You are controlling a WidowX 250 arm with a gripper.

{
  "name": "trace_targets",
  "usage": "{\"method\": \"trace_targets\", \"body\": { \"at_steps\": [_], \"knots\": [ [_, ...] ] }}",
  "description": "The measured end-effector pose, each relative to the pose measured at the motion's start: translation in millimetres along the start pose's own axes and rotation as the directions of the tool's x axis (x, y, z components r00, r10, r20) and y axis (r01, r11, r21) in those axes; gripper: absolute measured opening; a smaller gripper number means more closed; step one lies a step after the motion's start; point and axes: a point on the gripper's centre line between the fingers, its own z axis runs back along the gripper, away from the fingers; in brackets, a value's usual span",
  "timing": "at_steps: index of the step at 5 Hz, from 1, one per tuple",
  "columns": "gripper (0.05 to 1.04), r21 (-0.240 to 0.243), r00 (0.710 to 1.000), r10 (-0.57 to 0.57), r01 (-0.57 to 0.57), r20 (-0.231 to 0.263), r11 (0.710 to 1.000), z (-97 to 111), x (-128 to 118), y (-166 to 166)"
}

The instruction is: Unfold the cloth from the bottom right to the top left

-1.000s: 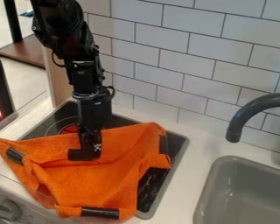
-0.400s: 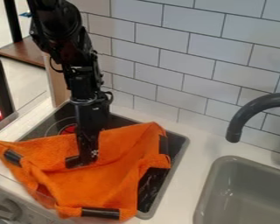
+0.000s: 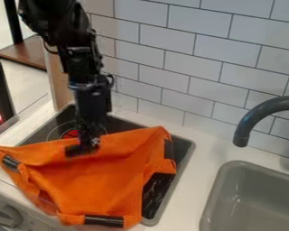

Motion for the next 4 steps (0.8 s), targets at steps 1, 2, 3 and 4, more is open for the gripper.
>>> {"method": "trace_targets", "body": {
  "at_steps": [1,2,3,4],
  "knots": [
    [0.052,0.074,0.999,0.032,-0.034,0.036,0.997,18.9,3.8,28.4],
    [0.052,0.136,0.999,0.034,-0.039,0.037,0.99,21.8,9.7,49.2],
    [0.052,0.185,0.997,0.06,-0.069,0.053,0.98,23.6,13.0,70.9],
    [0.052,0.215,0.996,0.072,-0.081,0.049,0.973,13.9,14.1,87.5]
  ]
}}
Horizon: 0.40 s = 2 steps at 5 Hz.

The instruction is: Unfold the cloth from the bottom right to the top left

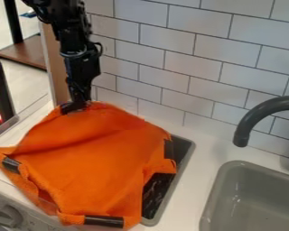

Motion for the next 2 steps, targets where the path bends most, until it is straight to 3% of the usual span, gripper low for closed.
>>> {"method": "trace_targets", "body": {
  "at_steps": [2],
  "knots": [
    [0.051,0.073,1.0,0.005,-0.005,0.01,0.997,-16.2,12.0,30.9]
  ]
}}
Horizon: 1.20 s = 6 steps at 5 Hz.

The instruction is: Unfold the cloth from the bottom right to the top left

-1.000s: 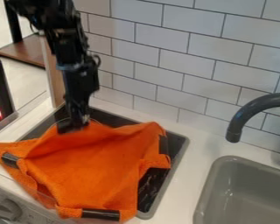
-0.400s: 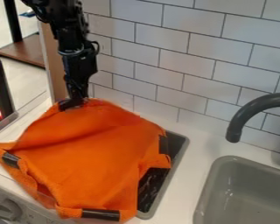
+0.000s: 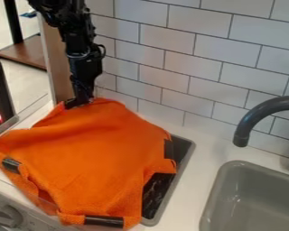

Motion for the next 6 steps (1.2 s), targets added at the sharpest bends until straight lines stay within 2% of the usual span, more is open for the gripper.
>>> {"method": "trace_targets", "body": {
  "at_steps": [1,2,3,4,5,6],
  "knots": [
    [0.051,0.013,1.0,0.027,-0.027,-0.009,1.0,-8.7,-4.6,16.0],
    [0.051,0.004,0.999,0.027,-0.027,-0.016,1.0,-26.0,-5.0,19.5],
    [0.067,0.018,0.999,0.034,-0.034,-0.012,0.999,-30.7,-3.2,22.3],
    [0.214,0.035,0.999,0.052,-0.051,-0.008,0.998,-31.9,-3.5,23.7],
    [0.471,0.032,0.998,0.059,-0.058,-0.019,0.998,-33.4,-6.2,21.6],
    [0.779,0.019,0.997,0.069,-0.069,-0.019,0.997,-33.7,-6.1,19.2]
  ]
}}
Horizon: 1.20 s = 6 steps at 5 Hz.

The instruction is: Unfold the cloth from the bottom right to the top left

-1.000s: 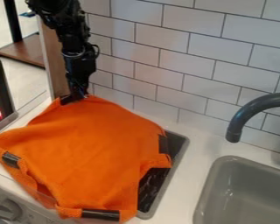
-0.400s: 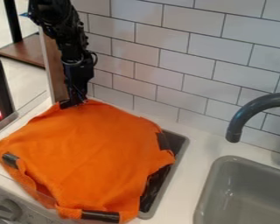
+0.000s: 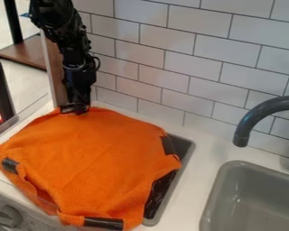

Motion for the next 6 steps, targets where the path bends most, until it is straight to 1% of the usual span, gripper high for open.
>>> {"method": "trace_targets", "body": {
  "at_steps": [1,2,3,4,5,6],
  "knots": [
    [1.012,-0.017,1.0,-0.001,0.001,0.005,1.0,-0.5,0.3,-4.6],
    [1.01,0.001,0.999,0.0,0.0,0.034,1.0,19.6,2.7,-2.1],
    [1.0,-0.042,0.994,-0.03,0.035,0.108,0.999,43.0,9.7,-12.8],
    [0.999,-0.122,0.99,-0.049,0.065,0.132,0.99,55.6,11.5,-26.6],
    [0.999,-0.223,0.992,-0.061,0.084,0.109,0.971,54.6,3.3,-47.4],
    [0.999,-0.3,0.996,-0.072,0.085,0.053,0.95,57.7,-13.6,-69.0]
  ]
}}
